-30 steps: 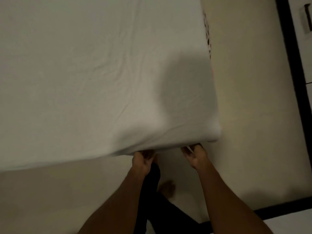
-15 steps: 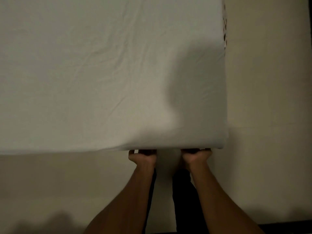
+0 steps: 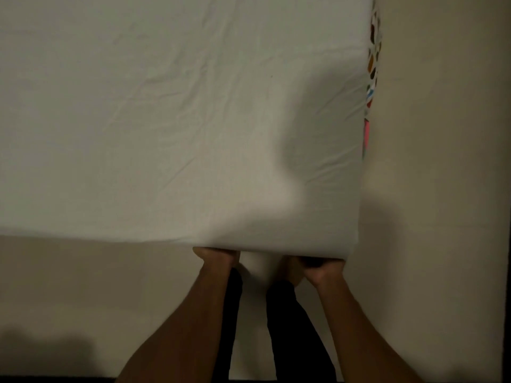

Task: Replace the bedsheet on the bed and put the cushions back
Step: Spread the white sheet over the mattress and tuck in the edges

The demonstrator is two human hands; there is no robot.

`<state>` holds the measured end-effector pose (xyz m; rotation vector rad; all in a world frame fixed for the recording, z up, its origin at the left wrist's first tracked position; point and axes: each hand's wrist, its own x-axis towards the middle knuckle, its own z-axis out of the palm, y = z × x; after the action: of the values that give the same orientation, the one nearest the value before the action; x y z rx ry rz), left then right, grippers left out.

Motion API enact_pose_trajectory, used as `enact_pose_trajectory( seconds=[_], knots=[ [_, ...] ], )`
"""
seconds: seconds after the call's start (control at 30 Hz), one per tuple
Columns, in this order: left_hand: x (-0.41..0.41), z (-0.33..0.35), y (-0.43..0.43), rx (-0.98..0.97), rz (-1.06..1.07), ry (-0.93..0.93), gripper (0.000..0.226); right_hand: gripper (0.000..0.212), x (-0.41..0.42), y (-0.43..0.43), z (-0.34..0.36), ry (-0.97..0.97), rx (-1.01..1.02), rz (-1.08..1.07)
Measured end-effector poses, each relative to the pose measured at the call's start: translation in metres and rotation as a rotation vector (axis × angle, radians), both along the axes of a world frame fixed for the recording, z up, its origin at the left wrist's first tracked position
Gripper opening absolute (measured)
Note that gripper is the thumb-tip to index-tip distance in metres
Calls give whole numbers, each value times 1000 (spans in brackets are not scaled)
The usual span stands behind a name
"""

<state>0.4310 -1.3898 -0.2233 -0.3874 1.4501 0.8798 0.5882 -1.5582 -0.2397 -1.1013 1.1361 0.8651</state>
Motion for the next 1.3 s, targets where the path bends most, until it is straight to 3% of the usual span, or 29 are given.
enact_pose_trajectory(
  seconds=[0.07, 0.17, 0.33, 0.4, 0.43, 0.5, 0.53, 0.73, 0.9, 1.0, 1.1, 1.17, 1.23, 1.3],
  knots=[
    [1, 7, 4, 31, -58, 52, 43, 58, 12, -8, 5, -29, -56, 62],
    [8, 24, 6, 15, -151, 180, 38, 32, 33, -20, 9, -2, -111, 201],
    [10, 39, -8, -51, -193, 320, 28, 17, 80, -19, 21, -36, -246, 525],
    [12, 33, -25, -72, -163, 299, 45, 23, 89, -7, 28, -77, -259, 644],
    [15, 31, -34, -76, -177, 280, 51, 38, 91, -1, 28, -86, -245, 674],
    [29, 36, -51, -104, -226, 250, 65, 64, 95, 2, 23, -116, -186, 693],
    [42, 52, -56, -119, -244, 228, 70, 66, 94, 6, 23, -142, -158, 693],
    [120, 100, -96, -116, -393, 216, 66, 54, 87, 19, 49, -185, -84, 648],
    [129, 102, -100, -130, -417, 207, 47, 56, 83, 8, 28, -125, 17, 529],
    [125, 97, -102, -109, -506, 195, 45, 43, 85, 9, 21, -151, 13, 535],
    [109, 84, -99, -102, -661, 221, 77, 39, 81, 8, 15, -113, -173, 601],
    [103, 90, -95, -130, -785, 217, 75, 40, 78, 10, 27, -97, -415, 683],
    [102, 100, -92, -115, -912, 283, 65, 44, 74, 14, 46, -219, -612, 787],
    [98, 113, -89, -25, -1095, 533, 58, 43, 61, 22, 71, -450, -640, 902]
  ],
)
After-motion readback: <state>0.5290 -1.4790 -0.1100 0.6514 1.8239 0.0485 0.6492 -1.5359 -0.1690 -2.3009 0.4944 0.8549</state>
